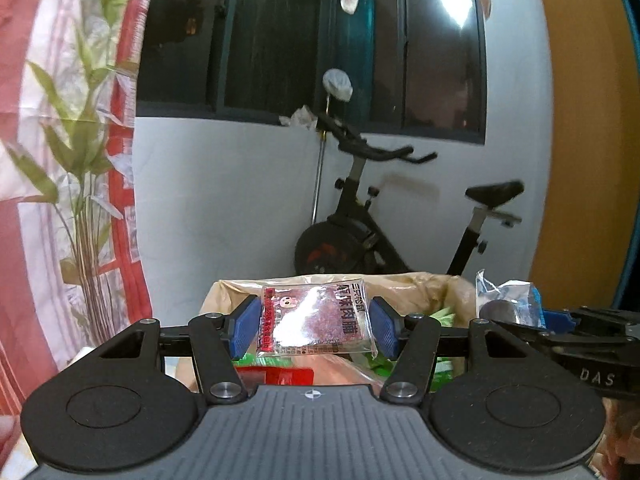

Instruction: Organize snacks

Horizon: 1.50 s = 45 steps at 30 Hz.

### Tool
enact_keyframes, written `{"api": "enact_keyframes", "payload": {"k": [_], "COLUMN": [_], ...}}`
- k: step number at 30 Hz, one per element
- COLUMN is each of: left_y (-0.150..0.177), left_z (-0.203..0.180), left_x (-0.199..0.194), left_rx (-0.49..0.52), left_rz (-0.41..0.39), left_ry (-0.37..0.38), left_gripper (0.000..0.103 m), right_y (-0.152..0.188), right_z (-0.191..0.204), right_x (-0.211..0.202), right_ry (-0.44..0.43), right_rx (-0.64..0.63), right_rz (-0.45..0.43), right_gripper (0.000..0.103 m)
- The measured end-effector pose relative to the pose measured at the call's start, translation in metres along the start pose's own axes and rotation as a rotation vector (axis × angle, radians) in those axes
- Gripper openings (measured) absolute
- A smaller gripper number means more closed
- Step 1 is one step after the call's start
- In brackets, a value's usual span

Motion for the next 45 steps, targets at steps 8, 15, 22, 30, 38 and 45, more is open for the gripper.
{"api": "enact_keyframes", "payload": {"k": [8, 15, 22, 30, 38, 45], "left_y": [0.005, 0.013, 0.021, 0.018, 0.005, -0.009], "left_z": [0.005, 0.011, 0.021, 0.025, 0.025, 0.029], "left_x": [0.052, 0.059, 0.058, 0.044, 0.001, -0.045], "left_rx": [0.007, 0.029, 0.017, -0.011, 0.04, 0.034], "left_rz": [0.114, 0.157, 0.195, 0.204, 0.163, 0.133], "left_ry": [-0.034, -0.044, -0.05, -0.037, -0.065, -0.091], "left_gripper": [0.062, 0.064, 0.068, 0.081, 0.086, 0.086], "right_y": [0.014, 0.022, 0.029, 0.023, 0.009, -0.002], "right_z": [-0.012, -0.006, -0.003, -0.004, 0.0, 0.009], "right_x": [0.04, 0.052, 0.053, 0.046, 0.025, 0.0], "right_ry": [0.017, -0.008, -0.01, 0.016, 0.057, 0.085], "right_rx": [0.015, 0.012, 0.024, 0.036, 0.044, 0.018], "right_rz": [0.092, 0.151, 0.197, 0.213, 0.184, 0.166], "right_gripper": [0.049, 0.049, 0.05, 0.065, 0.084, 0.09]}}
Point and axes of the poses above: each gripper's, at about its wrist camera, not at the fingertips, and x roughly the way its jaws point, z to its left, y to its underside, the point moved 5 cm from there along x, roughly the way its jaws point, and after that the axes turned 9 degrees about -z, right-handed, at the moved point
